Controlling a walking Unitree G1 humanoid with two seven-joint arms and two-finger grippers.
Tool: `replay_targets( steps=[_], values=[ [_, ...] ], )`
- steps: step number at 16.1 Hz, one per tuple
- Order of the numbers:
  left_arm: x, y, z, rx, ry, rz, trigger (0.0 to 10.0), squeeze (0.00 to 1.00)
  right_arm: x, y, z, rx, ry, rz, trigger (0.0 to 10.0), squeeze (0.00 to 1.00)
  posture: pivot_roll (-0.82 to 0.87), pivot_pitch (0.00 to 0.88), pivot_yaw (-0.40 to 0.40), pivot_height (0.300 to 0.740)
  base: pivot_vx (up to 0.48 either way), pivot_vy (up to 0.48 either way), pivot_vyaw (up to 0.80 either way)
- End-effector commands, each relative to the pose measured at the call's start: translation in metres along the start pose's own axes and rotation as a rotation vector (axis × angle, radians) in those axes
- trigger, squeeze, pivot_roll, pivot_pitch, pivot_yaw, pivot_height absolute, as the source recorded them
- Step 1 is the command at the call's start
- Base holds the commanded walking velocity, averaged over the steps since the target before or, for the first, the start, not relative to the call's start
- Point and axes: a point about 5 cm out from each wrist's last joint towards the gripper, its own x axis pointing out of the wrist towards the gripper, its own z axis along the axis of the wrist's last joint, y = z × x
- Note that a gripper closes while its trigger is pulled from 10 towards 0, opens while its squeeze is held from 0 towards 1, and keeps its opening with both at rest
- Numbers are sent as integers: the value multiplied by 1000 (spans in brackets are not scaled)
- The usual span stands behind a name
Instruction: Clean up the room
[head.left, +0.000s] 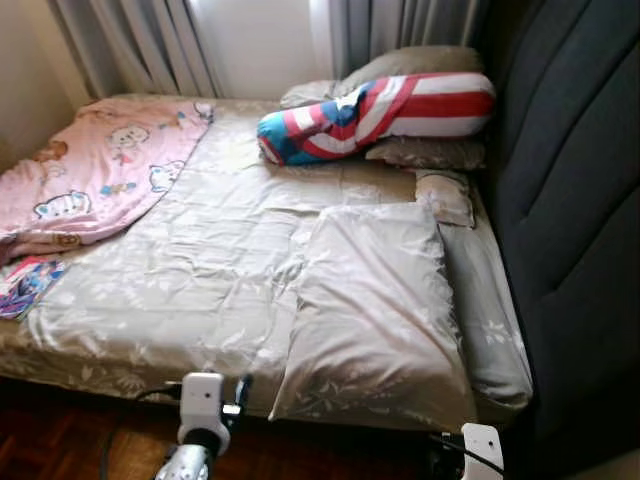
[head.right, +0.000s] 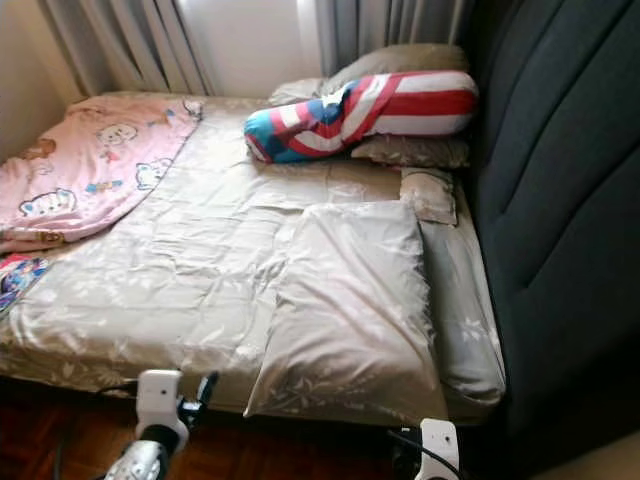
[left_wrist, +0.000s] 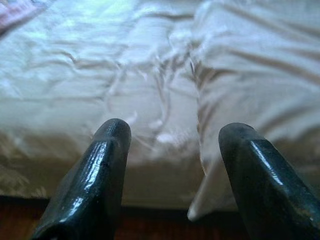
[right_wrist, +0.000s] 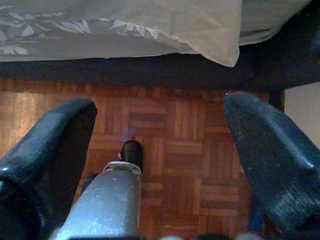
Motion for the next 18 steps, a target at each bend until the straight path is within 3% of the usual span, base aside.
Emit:
replay_targets(
  steps=[1, 2, 5, 7, 10, 18],
  values=[
    [2, 0, 5, -4, -14, -5, 10000, 0, -1, 0, -2, -9, 6, 4, 10000, 0, -50, 0, 6, 740, 0, 0, 0],
    [3, 0, 5, -2, 3, -7, 10000, 0, 0, 0, -2, -10, 5, 4, 10000, 0, -50, 0, 5, 740, 0, 0, 0],
    [1, 15, -17, -7, 198, 63, 10000, 0, 0, 0, 1, -4, 0, 1, 10000, 0, -37, 0, -8, 740, 0, 0, 0],
    [-12, 24, -40, 11, 379, 87, 10000, 0, 0, 0, 1, -3, 1, 1, 10000, 0, -36, 0, -9, 740, 0, 0, 0],
    [-32, 29, -63, 18, 553, 119, 10000, 0, 0, 1, 1, 4, -1, 0, 10000, 0, -52, 3, -4, 740, 0, 0, 0],
    [-33, 23, -68, -24, 603, 129, 10000, 0, 0, -1, 1, 7, 2, -10, 10000, 0, -50, 20, 0, 740, 0, 0, 0]
  ],
)
